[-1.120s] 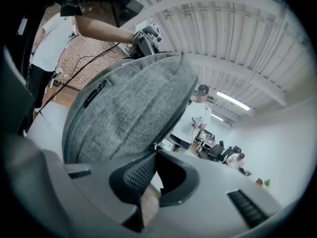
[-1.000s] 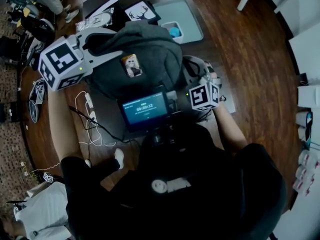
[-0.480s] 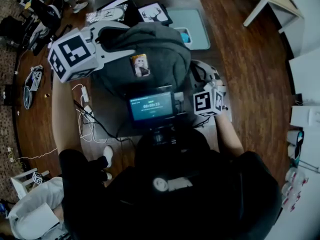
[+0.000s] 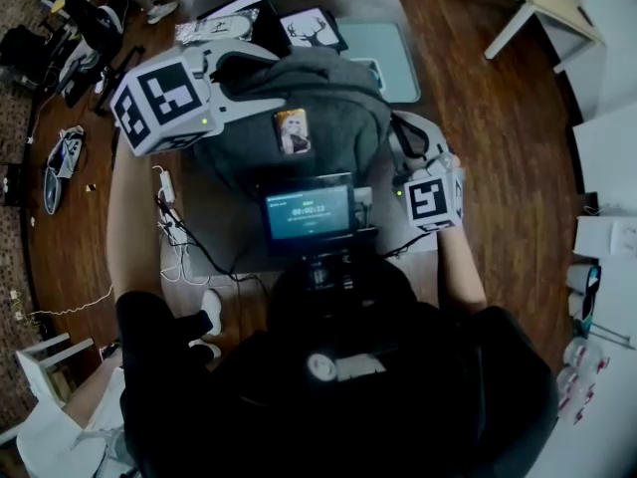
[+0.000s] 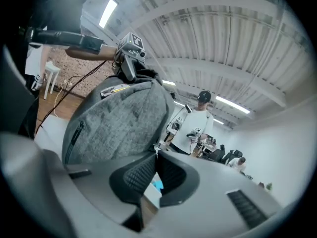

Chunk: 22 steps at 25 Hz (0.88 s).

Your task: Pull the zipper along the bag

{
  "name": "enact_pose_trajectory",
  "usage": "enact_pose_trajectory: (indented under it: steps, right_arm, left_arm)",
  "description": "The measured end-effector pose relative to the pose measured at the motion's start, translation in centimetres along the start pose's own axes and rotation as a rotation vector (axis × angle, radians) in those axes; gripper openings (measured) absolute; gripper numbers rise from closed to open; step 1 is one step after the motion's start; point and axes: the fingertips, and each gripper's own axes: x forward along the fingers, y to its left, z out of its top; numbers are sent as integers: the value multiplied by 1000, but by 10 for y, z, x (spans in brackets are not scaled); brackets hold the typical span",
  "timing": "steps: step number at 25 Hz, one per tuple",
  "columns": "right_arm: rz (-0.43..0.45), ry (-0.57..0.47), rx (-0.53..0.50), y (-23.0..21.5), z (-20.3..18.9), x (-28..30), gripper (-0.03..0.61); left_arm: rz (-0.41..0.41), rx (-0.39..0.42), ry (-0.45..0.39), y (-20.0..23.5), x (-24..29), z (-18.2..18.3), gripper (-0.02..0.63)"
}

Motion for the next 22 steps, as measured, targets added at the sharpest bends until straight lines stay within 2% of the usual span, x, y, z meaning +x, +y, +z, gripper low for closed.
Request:
enact_pose_trajectory:
  steps: [2,5,7,12,22]
  right_arm:
    - [19,13,-27,-1,1,2,28]
    - [39,52,-159,-5,4,8,28]
    - [52,61,-207,-9,8,11,28]
    - [37,36,-111,-21,22,20,29]
    - [34,23,-92,-35,38,27,32]
  left_arm:
    - [-5,-9,-3,1,0,-1,187]
    - [-21,-32,-21,4,0,-2,187]
    - [-15,-35,-29,8,2,-3,187]
    - [-3,-34,-38,21,2,-6,187]
    - [-6,-53,-6,23,7,-9,187]
